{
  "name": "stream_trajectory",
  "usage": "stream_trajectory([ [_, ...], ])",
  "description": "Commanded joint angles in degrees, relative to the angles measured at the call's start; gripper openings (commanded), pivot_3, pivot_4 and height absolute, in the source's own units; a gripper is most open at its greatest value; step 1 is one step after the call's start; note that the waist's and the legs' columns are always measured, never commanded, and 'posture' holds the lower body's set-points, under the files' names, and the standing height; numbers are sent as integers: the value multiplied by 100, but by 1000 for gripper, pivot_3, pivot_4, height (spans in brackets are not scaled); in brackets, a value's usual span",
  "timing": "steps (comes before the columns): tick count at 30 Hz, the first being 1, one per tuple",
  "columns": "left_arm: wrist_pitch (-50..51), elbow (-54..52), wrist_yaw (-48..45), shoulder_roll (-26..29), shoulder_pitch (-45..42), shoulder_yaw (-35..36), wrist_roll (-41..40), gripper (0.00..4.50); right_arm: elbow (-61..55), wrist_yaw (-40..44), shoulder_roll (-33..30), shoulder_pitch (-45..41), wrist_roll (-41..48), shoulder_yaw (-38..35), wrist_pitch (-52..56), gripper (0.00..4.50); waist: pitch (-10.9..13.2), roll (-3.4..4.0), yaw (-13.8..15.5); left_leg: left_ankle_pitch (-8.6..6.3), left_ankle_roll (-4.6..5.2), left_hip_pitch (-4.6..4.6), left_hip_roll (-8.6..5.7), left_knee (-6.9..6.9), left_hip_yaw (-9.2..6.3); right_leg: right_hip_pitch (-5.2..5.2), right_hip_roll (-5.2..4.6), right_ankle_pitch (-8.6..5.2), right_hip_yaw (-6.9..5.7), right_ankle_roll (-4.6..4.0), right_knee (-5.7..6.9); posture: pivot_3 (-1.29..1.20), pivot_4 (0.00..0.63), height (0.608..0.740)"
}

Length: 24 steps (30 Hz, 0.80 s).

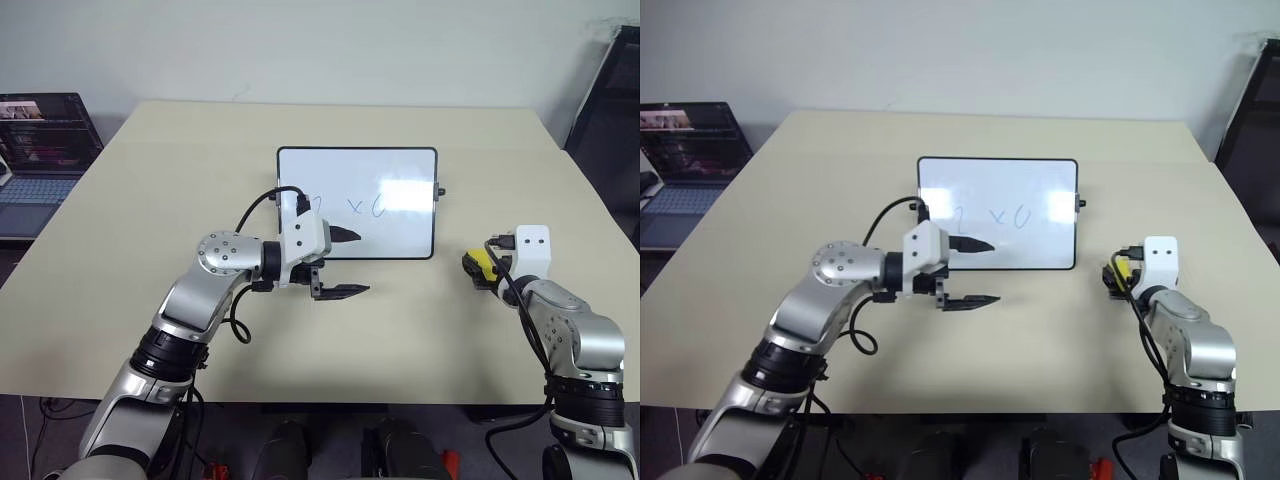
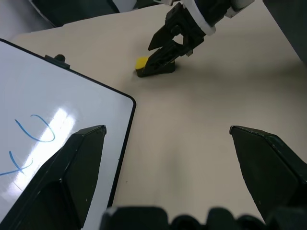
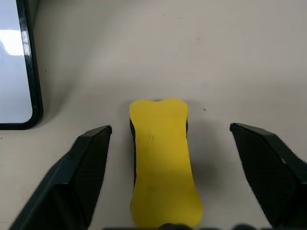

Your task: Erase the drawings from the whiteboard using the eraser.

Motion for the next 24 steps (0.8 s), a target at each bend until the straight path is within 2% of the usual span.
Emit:
stream_trajectory([
  [1, -41, -226, 93, 30, 16, 142, -19, 4500, -84, 56, -53, 4, -54, 27, -126, 3196, 0, 0, -2, 0, 0, 0, 0, 0, 1, 0, 0, 0, 0, 0, 1, 0, 150, 740],
  [7, -51, -223, 188, 13, -4, 164, -27, 4500, -40, 127, -115, 59, -151, 135, -133, 1087, 0, 0, -2, 0, 0, 0, 1, 0, 0, 0, 0, 0, 0, 0, 1, 0, 150, 740],
  [8, -47, -214, 204, 14, -3, 165, -22, 4500, -31, 145, -128, 69, -166, 150, -135, 988, 0, 0, -1, 0, 0, 0, 0, 0, 0, 0, 0, 0, 0, 0, 1, 0, 150, 740],
  [15, 421, -368, 535, 15, 227, 391, -196, 4500, -331, 181, -167, 160, -198, 147, -159, 981, 0, 0, -2, 0, 0, 1, 2, 0, -1, 0, 0, 0, 0, 0, 1, 0, 150, 740],
  [20, 878, -661, 1206, 75, 719, 656, -6, 4500, -1410, 486, -342, 564, -26, 256, -185, 981, 1, 1, -8, 0, 0, -1, 1, 0, -4, -1, -2, 0, 2, 0, 1, 0, 150, 740],
  [24, 1137, -812, 1826, -58, 755, 840, 103, 4500, -2134, 629, -437, 747, -45, 511, -202, 981, 1, 1, 3, 0, 0, -1, 3, 5, -10, 1, -2, 0, -2, 1, 5, 0, 150, 740],
])
